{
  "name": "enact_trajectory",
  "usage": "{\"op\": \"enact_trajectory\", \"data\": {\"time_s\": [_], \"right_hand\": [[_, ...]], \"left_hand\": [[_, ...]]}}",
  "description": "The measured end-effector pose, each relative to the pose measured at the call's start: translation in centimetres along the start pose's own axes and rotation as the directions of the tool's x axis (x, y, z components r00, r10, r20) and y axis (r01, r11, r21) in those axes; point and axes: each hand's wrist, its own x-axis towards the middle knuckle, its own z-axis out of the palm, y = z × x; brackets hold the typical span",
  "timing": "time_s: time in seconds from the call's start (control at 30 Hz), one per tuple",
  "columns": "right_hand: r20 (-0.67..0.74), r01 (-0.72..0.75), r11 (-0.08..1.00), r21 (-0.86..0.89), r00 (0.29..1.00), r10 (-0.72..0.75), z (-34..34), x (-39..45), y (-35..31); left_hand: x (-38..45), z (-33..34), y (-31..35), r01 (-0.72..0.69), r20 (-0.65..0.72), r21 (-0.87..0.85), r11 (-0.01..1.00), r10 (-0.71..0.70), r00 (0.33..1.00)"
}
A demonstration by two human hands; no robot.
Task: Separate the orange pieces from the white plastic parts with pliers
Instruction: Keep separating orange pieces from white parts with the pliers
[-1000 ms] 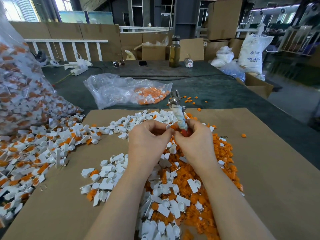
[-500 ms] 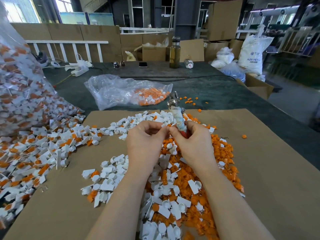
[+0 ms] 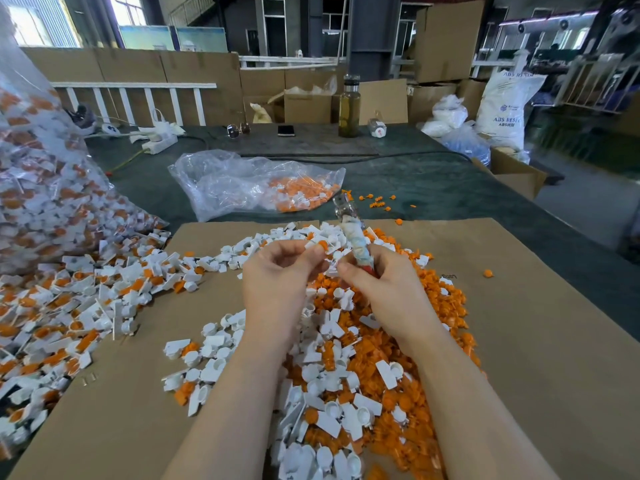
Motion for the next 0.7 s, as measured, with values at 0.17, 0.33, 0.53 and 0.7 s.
{"op": "enact_trajectory", "data": {"time_s": [0.17,0.33,0.53,0.7], "right_hand": [[0.207,-0.015,0.996,-0.086,0.978,0.032,-0.9,-0.3,0.0],[0.289,-0.007,0.988,-0.157,0.956,0.053,-1.0,-0.4,0.0],[0.311,0.047,0.974,-0.222,0.95,0.025,-0.8,-0.3,0.0],[0.283,0.099,0.959,-0.265,0.959,-0.021,-0.4,-0.3,0.3]], "left_hand": [[0.4,-0.9,0.2,-0.013,0.024,-0.13,0.991,0.017,1.0],[0.8,-1.4,0.2,-0.065,0.033,-0.107,0.992,0.069,0.997],[0.8,-1.7,0.2,-0.104,0.06,-0.072,0.992,0.108,0.992],[0.7,-1.5,0.4,-0.115,0.051,-0.087,0.99,0.119,0.992]]}}
